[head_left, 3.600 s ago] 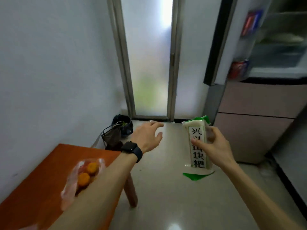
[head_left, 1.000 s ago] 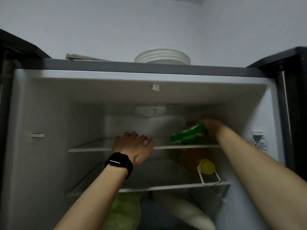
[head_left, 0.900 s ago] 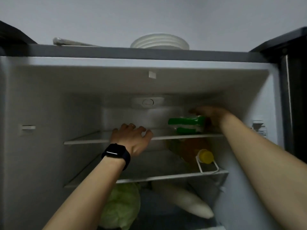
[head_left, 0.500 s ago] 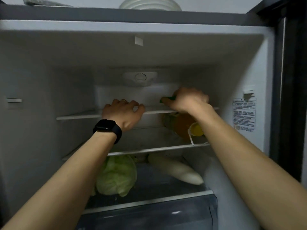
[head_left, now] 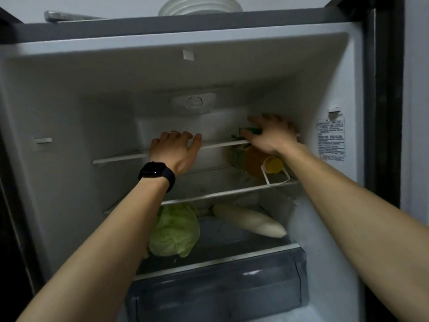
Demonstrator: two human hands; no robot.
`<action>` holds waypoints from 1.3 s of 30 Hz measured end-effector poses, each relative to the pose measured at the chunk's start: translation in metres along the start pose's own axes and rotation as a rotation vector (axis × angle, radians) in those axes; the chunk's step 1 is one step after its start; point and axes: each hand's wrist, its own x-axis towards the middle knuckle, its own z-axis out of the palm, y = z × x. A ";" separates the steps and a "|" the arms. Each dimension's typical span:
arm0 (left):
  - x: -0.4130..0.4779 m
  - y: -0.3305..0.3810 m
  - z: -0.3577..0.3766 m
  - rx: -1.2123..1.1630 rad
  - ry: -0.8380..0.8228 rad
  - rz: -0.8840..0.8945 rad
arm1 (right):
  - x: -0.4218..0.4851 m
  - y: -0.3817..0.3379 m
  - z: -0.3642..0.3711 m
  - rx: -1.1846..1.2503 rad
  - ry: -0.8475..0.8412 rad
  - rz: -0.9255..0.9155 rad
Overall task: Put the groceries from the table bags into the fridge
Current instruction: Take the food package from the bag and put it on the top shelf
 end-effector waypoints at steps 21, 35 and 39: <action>-0.244 -0.055 0.172 -0.151 -0.239 -0.023 | -0.280 -0.036 0.236 1.492 -0.067 0.933; -0.243 -0.058 0.167 -0.104 -0.243 -0.038 | -0.253 -0.029 0.236 1.777 -0.254 0.955; -0.241 -0.053 0.157 -0.064 -0.393 -0.030 | -0.268 -0.030 0.224 1.768 -0.235 0.919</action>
